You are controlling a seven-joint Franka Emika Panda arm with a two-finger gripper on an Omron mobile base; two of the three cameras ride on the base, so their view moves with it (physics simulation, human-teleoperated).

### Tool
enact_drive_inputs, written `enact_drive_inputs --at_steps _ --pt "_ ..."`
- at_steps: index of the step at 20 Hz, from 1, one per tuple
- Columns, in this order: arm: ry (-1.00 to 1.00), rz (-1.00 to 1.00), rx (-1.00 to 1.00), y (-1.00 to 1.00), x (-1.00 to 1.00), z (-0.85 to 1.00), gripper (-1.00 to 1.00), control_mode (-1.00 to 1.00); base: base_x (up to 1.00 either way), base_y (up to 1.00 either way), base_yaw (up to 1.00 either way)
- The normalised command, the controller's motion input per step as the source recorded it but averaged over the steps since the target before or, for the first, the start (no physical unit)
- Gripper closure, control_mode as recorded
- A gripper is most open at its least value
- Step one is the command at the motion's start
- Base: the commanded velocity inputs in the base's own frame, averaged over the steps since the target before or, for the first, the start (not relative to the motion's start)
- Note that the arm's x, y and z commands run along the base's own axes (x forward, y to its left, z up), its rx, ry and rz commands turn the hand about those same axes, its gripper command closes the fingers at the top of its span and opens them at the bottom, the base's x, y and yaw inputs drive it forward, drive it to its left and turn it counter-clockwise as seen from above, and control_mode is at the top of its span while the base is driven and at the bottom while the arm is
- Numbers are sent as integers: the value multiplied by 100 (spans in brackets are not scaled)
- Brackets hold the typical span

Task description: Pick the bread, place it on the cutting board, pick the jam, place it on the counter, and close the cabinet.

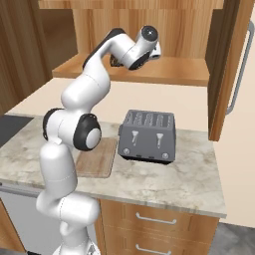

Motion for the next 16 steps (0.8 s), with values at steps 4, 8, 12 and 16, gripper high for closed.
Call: enact_drive_inputs --at_steps 4,8,12,16 --pt "0 6 0 13 10 0 -100 -100 0 0 0" --pt "0 6 0 16 9 0 -100 -100 0 0 0" --pt "0 6 0 12 4 0 -100 -100 0 0 0" --pt "0 5 0 4 3 0 -100 -100 0 0 0"
